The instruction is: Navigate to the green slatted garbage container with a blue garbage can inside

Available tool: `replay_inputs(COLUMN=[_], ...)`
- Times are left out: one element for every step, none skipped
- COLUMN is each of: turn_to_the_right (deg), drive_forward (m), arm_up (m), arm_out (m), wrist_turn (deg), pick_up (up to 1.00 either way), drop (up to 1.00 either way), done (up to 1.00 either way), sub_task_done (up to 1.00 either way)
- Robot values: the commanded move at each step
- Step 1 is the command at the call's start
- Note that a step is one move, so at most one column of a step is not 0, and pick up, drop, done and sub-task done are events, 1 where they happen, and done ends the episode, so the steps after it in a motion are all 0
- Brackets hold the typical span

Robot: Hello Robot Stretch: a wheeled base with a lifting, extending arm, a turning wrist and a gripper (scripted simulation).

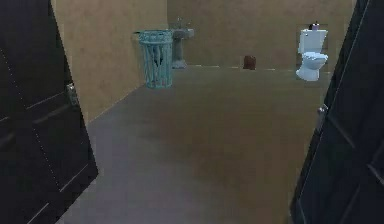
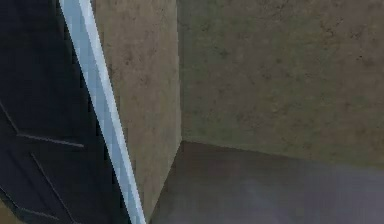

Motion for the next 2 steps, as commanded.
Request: replay_inputs(turn_to_the_right=[0.0, 0.0], drive_forward=[1.0, 1.0], arm_up=[0.0, 0.0], arm_out=[0.0, 0.0], wrist_turn=[0.0, 0.0], pick_up=[0.0, 0.0], drop=[0.0, 0.0], done=[0.0, 0.0], sub_task_done=[0.0, 0.0])
